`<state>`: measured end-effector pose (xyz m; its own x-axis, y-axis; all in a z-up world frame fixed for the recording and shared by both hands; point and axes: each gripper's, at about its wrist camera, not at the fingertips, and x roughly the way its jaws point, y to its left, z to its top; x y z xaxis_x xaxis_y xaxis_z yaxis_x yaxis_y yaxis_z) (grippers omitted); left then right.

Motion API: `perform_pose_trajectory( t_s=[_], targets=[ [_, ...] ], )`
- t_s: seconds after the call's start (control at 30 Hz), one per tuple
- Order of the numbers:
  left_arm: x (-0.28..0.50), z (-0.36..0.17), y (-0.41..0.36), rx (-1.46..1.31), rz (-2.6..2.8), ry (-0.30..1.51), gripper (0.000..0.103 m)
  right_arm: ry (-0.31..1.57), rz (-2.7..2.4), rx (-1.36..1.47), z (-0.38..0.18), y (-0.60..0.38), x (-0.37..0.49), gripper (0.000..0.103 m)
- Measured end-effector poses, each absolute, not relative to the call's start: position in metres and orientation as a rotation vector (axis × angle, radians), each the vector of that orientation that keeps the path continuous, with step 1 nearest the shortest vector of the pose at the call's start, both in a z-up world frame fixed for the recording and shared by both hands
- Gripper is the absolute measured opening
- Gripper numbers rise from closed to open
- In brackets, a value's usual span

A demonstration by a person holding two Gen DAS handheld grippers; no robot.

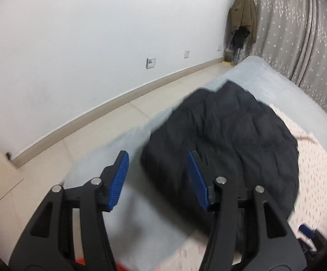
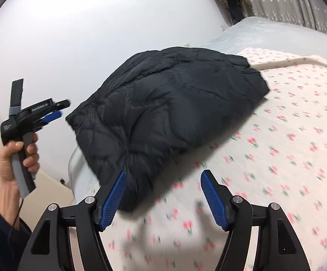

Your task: Fold large clothes

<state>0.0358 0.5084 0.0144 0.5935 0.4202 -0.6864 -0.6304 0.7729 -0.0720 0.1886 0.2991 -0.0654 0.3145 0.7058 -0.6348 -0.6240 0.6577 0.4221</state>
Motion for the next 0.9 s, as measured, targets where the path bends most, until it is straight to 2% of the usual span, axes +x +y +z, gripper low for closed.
perform_pose_trajectory(
  t_s=[0.07, 0.13, 0.2, 0.3, 0.4, 0.5, 0.73, 0.9],
  targets=[
    [0.010, 0.017, 0.475, -0.312, 0.657, 0.690, 0.057, 0.844, 0.904, 0.087, -0.042, 0.288, 0.163, 0.070],
    [-0.018, 0.023, 0.425, -0.304, 0.634, 0.658, 0.074, 0.787, 0.926, 0.061, -0.023, 0.263, 0.135, 0.074],
    [-0.043, 0.025, 0.383, -0.313, 0.587, 0.631, 0.080, 0.715, 0.949, 0.004, -0.005, 0.249, 0.104, 0.081],
    [-0.066, 0.030, 0.334, -0.310, 0.547, 0.618, 0.081, 0.637, 0.953, -0.078, 0.015, 0.230, 0.071, 0.083],
    [-0.085, 0.032, 0.299, -0.302, 0.551, 0.615, 0.089, 0.598, 0.956, -0.116, 0.033, 0.200, 0.042, 0.084],
    [-0.105, 0.034, 0.271, -0.290, 0.567, 0.618, 0.091, 0.564, 0.958, -0.143, 0.044, 0.167, 0.017, 0.087],
    [-0.124, 0.038, 0.220, -0.227, 0.651, 0.591, 0.097, 0.560, 0.971, -0.187, 0.045, 0.106, -0.016, 0.095],
    [-0.130, 0.033, 0.186, -0.156, 0.716, 0.570, 0.100, 0.576, 0.943, -0.196, 0.039, 0.077, -0.022, 0.095]
  ],
)
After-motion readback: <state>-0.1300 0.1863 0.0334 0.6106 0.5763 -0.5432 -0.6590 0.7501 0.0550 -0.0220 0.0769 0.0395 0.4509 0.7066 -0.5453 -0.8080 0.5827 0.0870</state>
